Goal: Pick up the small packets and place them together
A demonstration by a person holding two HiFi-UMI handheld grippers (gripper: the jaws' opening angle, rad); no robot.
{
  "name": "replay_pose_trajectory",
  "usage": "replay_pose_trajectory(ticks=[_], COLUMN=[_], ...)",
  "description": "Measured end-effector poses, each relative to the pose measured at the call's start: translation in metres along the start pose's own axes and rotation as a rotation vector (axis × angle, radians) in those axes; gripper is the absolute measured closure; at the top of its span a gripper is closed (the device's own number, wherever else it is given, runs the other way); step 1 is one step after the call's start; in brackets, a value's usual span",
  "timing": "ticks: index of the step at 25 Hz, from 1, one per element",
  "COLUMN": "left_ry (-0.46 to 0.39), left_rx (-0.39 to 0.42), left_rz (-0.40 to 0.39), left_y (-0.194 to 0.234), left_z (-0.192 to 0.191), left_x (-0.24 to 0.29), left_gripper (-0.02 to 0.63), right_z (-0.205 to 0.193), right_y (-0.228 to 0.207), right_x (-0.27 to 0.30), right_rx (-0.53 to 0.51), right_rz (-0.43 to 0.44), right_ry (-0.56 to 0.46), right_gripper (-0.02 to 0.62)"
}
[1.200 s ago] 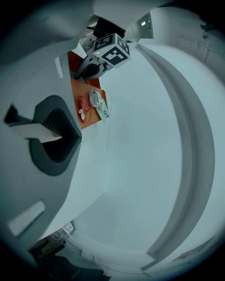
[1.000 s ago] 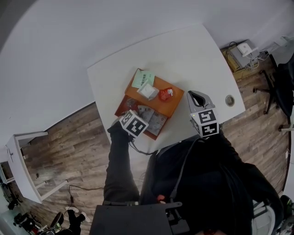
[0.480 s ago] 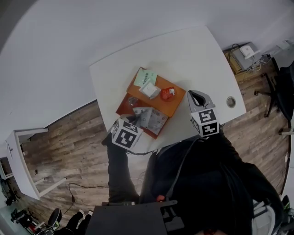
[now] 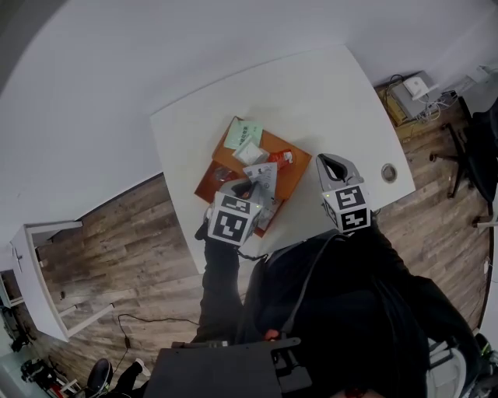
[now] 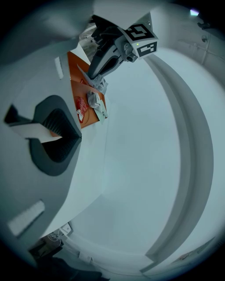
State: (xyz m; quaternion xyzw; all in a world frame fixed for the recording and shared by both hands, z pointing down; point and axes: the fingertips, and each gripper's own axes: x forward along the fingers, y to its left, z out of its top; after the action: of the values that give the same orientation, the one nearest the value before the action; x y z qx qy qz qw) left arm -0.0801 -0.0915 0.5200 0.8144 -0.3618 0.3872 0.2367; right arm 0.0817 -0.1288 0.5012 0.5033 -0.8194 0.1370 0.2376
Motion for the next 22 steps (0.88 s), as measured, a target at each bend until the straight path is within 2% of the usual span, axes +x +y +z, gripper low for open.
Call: replay_pose_trajectory(ticks=[6, 16, 22], left_ry=[-0.017, -0.013, -0.030], left_rx=[-0.015, -0.036, -0.008], left_rz=[0.006, 0.001, 0.011], left_y=[-0.012, -0.022, -0.023], left_z=[0.019, 0.022, 0.023], left_x=[0.020, 0.040, 0.040], left_gripper=[0.594, 0.594, 0.589], right_z=[-0.001, -0.003, -0.001], right_y=[-0.005, -0.007, -0.006], right_x=[-0.005, -0.006, -0.005], right_rx=[0.009, 0.012, 0.008], right_rz=[-0.009, -0.014, -0.013], right_ry=[-0.005, 0.002, -0.001], right_gripper=[0.598, 0.599, 0.598])
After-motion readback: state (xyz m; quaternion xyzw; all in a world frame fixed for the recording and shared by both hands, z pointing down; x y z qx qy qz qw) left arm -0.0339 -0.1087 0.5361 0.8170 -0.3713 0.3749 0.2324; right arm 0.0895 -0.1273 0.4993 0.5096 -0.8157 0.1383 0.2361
